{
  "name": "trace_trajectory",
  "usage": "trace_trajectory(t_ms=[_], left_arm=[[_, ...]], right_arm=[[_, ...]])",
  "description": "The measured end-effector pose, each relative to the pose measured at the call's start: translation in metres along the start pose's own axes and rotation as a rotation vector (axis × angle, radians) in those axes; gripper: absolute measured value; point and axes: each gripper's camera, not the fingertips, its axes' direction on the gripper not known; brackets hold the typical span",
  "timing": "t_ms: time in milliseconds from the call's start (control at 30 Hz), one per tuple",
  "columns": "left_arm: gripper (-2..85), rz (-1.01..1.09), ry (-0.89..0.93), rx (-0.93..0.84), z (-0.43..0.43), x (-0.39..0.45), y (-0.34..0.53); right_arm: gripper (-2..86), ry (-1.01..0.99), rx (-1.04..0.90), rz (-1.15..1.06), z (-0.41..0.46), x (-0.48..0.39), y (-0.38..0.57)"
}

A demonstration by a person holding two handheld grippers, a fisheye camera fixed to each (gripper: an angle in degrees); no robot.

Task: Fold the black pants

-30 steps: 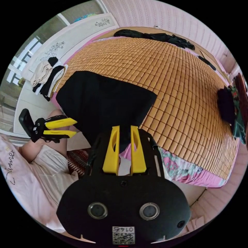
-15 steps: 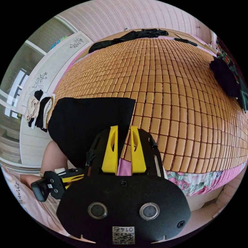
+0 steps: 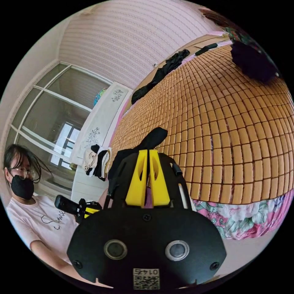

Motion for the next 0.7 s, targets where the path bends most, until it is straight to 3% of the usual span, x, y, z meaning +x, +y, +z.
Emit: trace_trajectory(t_ms=[167,333,467,567,700], left_arm=[[-1.0,-0.064,0.193,0.21,-0.031,-0.012,-0.035],[-0.6,-0.274,0.293,0.355,-0.081,-0.074,-0.012],[1.4,-0.368,0.104,0.357,-0.132,-0.112,0.033],[5.3,-0.46,-0.067,0.238,-0.163,-0.14,0.078],[6.6,-0.586,-0.26,0.106,-0.196,-0.165,0.133]], right_arm=[[0.3,-0.006,0.146,-0.046,-0.086,-0.023,0.002],[0.5,-0.032,0.07,-0.205,-0.054,-0.085,-0.021],[1.1,-0.12,-0.07,-0.331,0.059,-0.138,-0.035],[1.2,-0.17,-0.172,-0.336,0.127,-0.149,-0.031],[0.8,-0.075,-0.257,-0.373,0.144,-0.148,-0.004]])
